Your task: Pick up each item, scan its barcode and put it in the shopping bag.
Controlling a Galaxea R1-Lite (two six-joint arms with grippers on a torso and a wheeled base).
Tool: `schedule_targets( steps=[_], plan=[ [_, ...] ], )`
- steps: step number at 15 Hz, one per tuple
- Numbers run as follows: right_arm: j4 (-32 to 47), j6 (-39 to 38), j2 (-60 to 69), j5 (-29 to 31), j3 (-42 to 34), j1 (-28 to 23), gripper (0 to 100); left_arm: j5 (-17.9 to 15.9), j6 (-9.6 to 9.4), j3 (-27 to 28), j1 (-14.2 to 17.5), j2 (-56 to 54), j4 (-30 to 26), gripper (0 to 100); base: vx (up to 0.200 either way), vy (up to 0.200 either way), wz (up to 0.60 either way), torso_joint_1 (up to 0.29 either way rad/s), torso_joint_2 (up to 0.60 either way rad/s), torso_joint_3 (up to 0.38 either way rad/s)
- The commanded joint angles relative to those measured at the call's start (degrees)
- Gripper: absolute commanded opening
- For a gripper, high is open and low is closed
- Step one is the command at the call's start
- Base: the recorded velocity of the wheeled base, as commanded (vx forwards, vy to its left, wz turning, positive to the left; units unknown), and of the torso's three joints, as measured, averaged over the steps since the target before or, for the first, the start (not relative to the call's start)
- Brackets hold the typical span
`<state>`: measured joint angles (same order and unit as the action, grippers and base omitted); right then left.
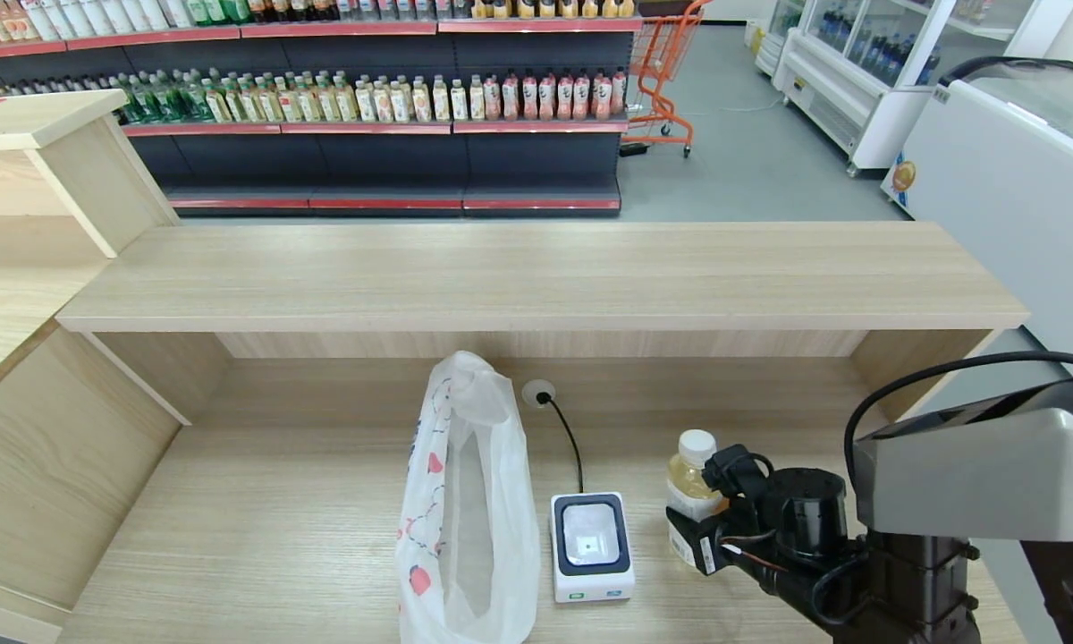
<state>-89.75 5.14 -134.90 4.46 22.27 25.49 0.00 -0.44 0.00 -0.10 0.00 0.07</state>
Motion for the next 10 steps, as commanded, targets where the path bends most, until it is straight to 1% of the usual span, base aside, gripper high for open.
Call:
schedule_targets(
  steps=[1,2,4,5,6,7,8,10],
  plan=[
    [-0.3,0.0,2.9,0.0,0.1,-0.1,0,0.0,0.0,0.0,0.0,0.0,0.0,100,0.0,0.0,0.0,0.0,0.0,0.0],
    [-0.3,0.0,3.9,0.0,0.0,-0.3,0,0.0,0.0,0.0,0.0,0.0,0.0,100,0.0,0.0,0.0,0.0,0.0,0.0],
    [0.5,-2.6,12.7,-0.7,-1.3,-1.3,0,0.0,0.0,0.0,0.0,0.0,0.0,100,0.0,0.0,0.0,0.0,0.0,0.0],
    [2.9,-3.9,15.9,-1.4,-1.9,-1.6,0,0.0,0.0,0.0,0.0,0.0,0.0,100,0.0,0.0,0.0,0.0,0.0,0.0],
    [9.9,-6.5,23.3,-5.9,-3.4,-2.6,0,0.0,0.0,0.0,0.0,0.0,0.0,100,0.0,0.0,0.0,0.0,0.0,0.0],
    [13.7,-7.1,27.5,-9.8,-4.0,-3.3,0,0.0,0.09,0.0,0.0,0.0,-0.1,100,0.0,0.0,0.0,0.0,0.0,0.0],
    [20.8,-7.2,33.5,-17.9,-4.2,-4.8,0,0.0,0.0,0.0,0.0,0.0,0.0,100,0.0,0.0,0.0,0.0,0.0,0.0],
    [29.6,-8.0,41.9,-31.4,-4.7,-5.9,0,0.0,0.0,0.0,0.0,0.0,0.0,100,0.0,0.0,0.0,0.0,0.0,0.0]
  ],
)
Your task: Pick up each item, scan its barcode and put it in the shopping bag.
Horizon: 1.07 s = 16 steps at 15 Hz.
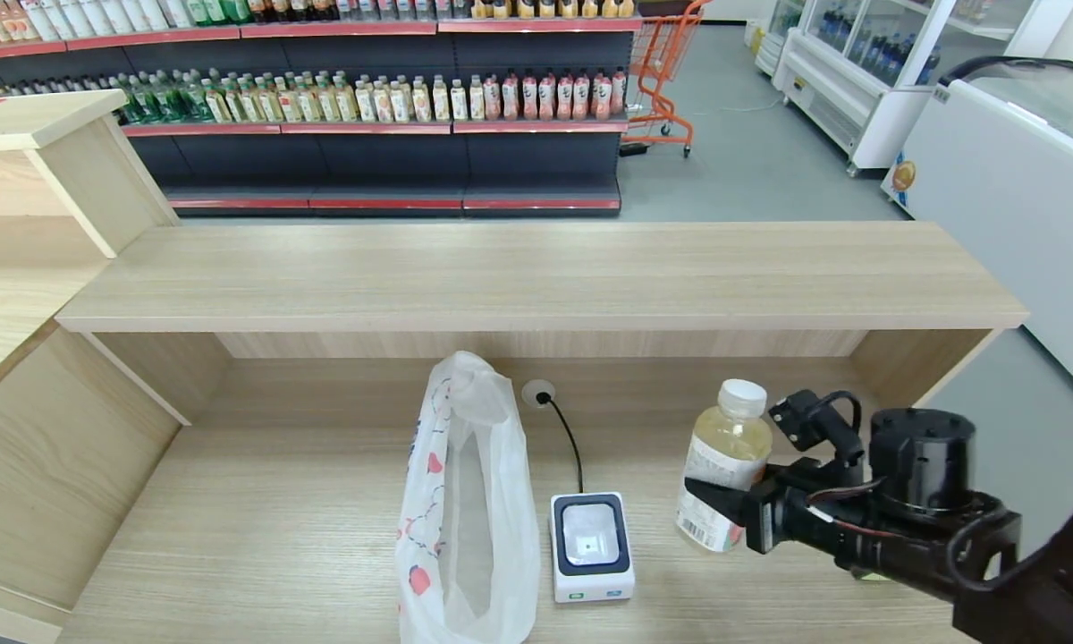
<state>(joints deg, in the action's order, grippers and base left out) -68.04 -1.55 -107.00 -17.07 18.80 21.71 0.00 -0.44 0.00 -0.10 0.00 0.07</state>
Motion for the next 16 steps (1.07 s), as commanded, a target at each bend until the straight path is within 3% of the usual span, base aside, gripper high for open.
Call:
schedule_targets(
  steps=[1,3,9,16],
  plan=[
    [9.4,-1.7,16.3,-14.2,-1.8,-2.1,0,0.0,0.0,0.0,0.0,0.0,0.0,100,0.0,0.0,0.0,0.0,0.0,0.0],
    [10.5,-1.7,19.4,-25.4,-2.9,-2.1,0,0.0,0.0,0.0,0.0,0.0,0.0,100,0.0,0.0,0.0,0.0,0.0,0.0],
    [10.0,-5.4,21.0,-36.8,-1.4,0.2,0,0.0,0.0,0.0,0.0,0.0,0.0,100,0.0,0.0,0.0,0.0,0.0,0.0],
    [10.6,-9.7,22.7,-38.4,-3.4,1.5,0,0.0,0.09,0.0,-0.1,0.0,0.0,100,0.0,0.0,0.0,0.0,0.0,0.0]
  ],
)
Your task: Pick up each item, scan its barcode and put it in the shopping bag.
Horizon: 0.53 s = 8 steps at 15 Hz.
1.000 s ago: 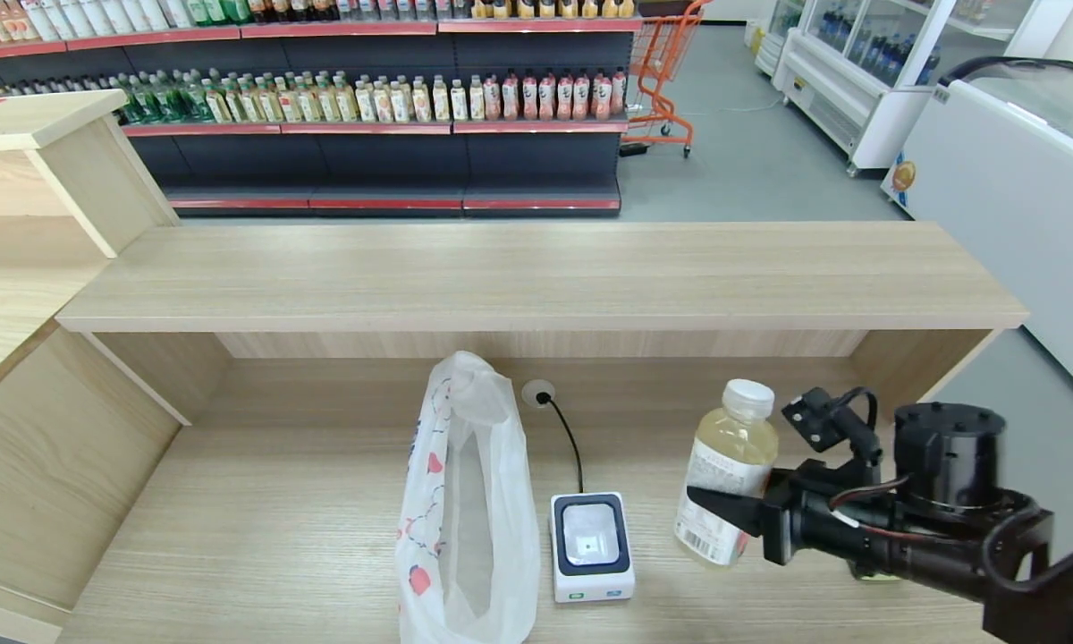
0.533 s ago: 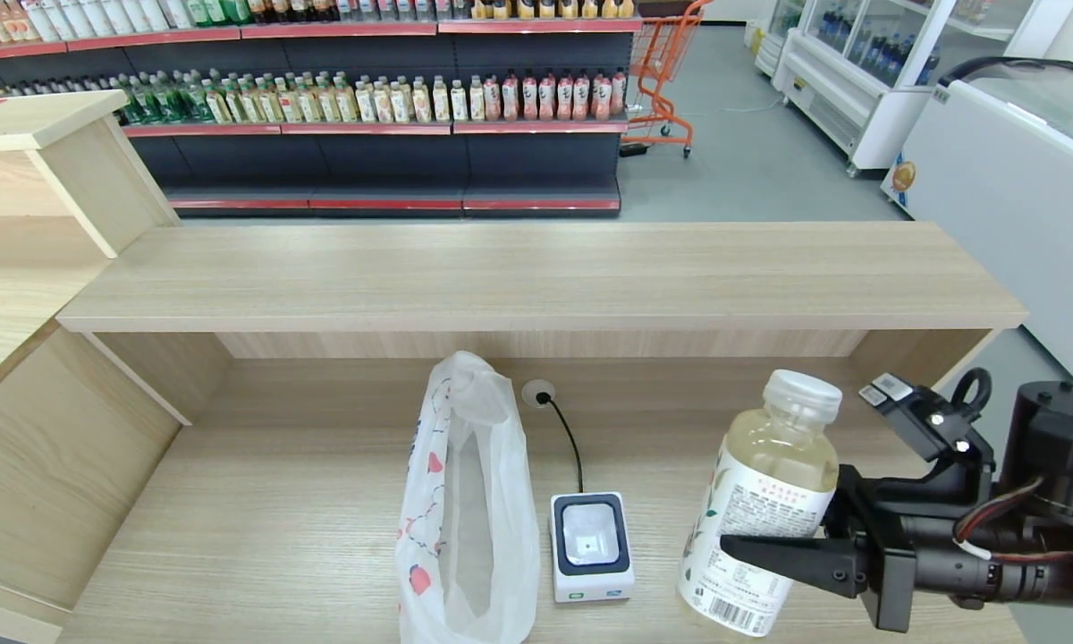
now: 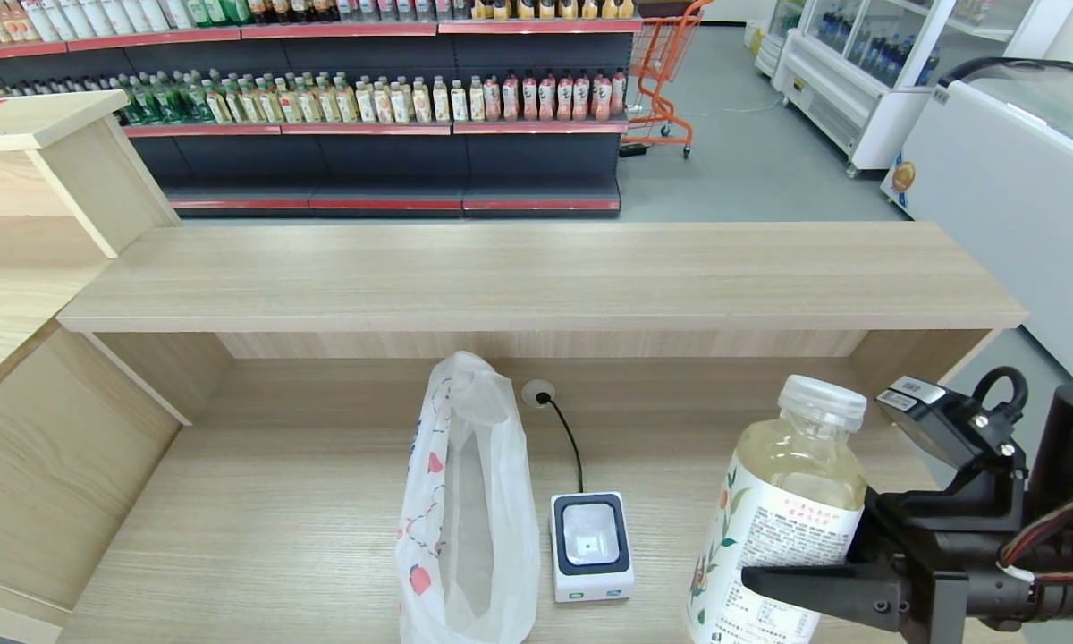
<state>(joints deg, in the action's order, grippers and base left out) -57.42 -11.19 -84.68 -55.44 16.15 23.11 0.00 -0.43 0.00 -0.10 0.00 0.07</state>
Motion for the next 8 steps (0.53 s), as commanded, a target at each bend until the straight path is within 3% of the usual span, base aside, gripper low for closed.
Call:
schedule_targets(
  steps=[1,8],
  plan=[
    [0.8,-0.1,0.6,0.0,-1.0,0.1,0,0.0,0.08,0.0,0.0,0.0,0.0,100,0.0,0.0,0.0,0.0,0.0,0.0],
    [4.0,-5.1,4.5,0.1,-0.5,2.2,0,0.0,-0.01,0.0,-0.1,0.0,0.0,100,0.0,0.0,0.0,0.0,0.0,0.0]
  ],
)
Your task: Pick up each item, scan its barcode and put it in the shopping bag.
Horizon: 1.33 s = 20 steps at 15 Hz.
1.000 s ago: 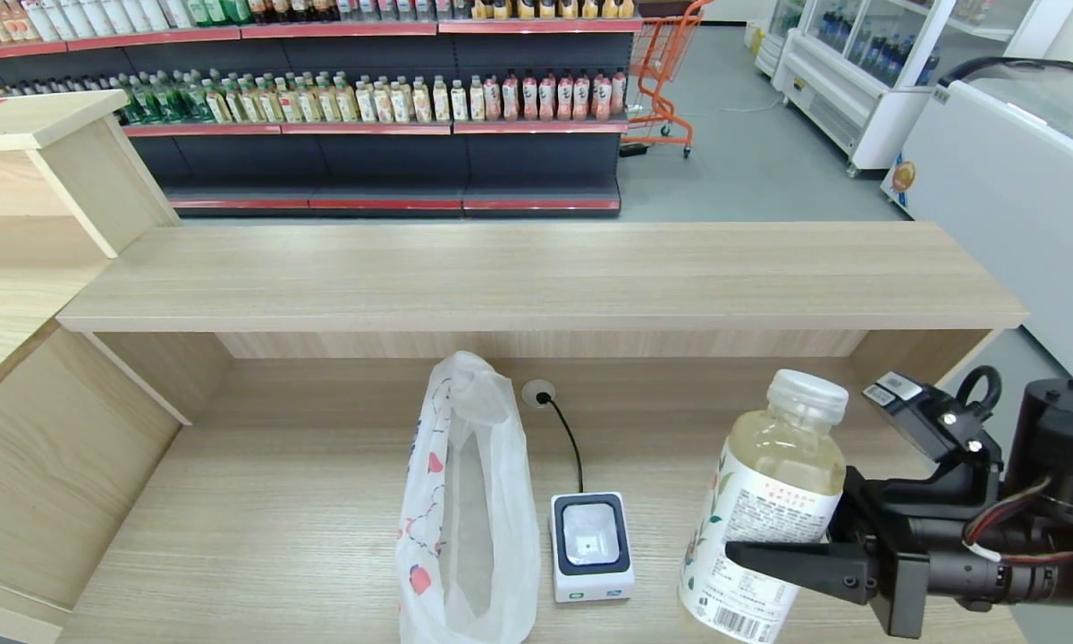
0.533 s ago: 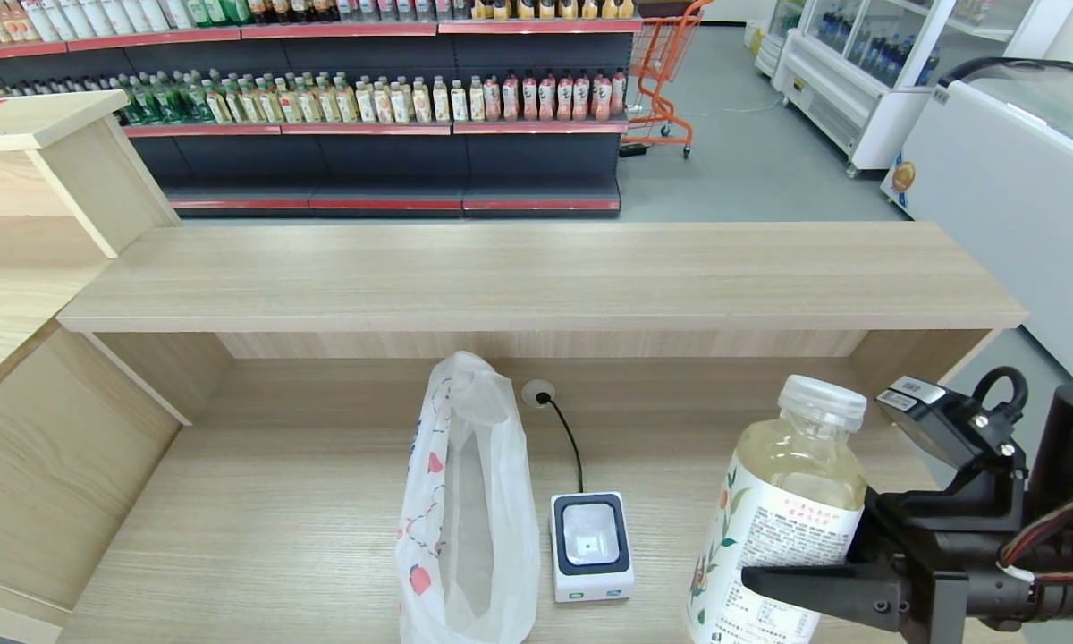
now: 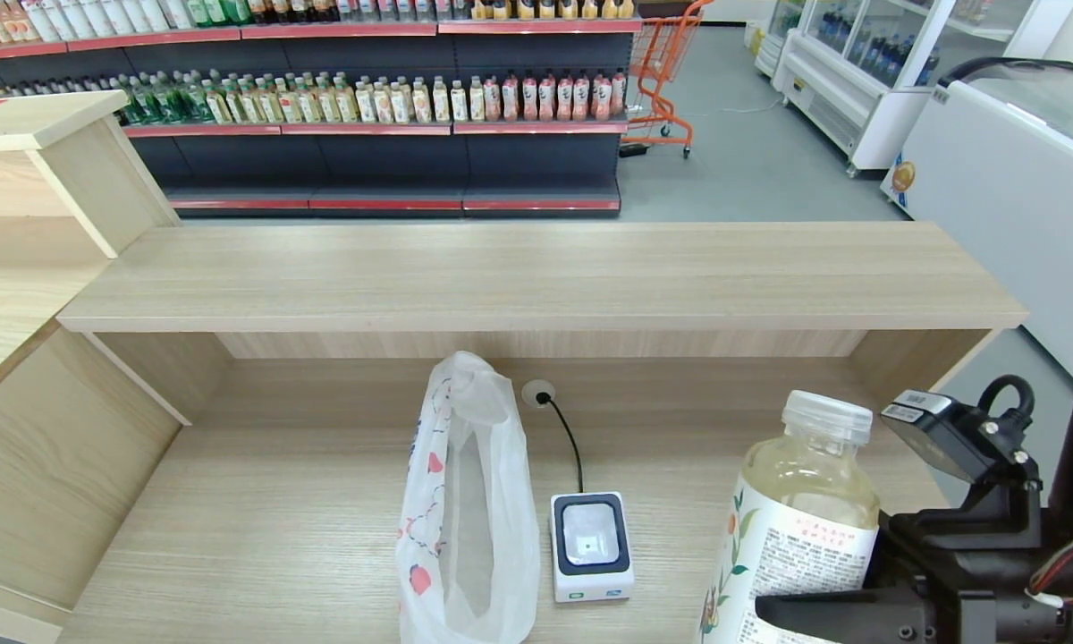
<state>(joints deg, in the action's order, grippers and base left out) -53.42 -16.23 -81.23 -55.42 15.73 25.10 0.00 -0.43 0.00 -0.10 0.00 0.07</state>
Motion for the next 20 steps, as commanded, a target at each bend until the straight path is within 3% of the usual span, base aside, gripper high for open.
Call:
schedule_targets(
  steps=[1,14,15,18,20],
  plan=[
    [0.0,0.0,1.2,0.0,-0.3,0.2,0,0.0,-0.01,0.0,0.0,0.0,0.0,100,0.0,0.0,0.0,0.0,0.0,0.0],
    [1.4,1.9,2.3,0.8,-0.3,-0.6,0,0.0,-0.01,0.0,0.0,0.0,0.0,100,0.0,0.0,0.0,0.0,0.0,0.0],
    [1.5,7.8,1.8,2.3,-0.3,-2.7,0,0.0,-0.01,0.0,0.0,0.0,0.0,100,0.0,0.0,0.0,0.0,0.0,0.0],
    [3.8,36.0,-2.1,12.7,-1.2,-11.0,0,0.0,-0.01,0.0,0.0,0.0,0.0,100,0.0,0.0,0.0,0.0,0.0,0.0],
    [1.0,39.8,-4.2,12.7,-1.5,-12.9,0,0.0,0.08,0.0,0.0,0.0,0.0,100,0.0,0.0,0.0,0.0,0.0,0.0]
  ],
)
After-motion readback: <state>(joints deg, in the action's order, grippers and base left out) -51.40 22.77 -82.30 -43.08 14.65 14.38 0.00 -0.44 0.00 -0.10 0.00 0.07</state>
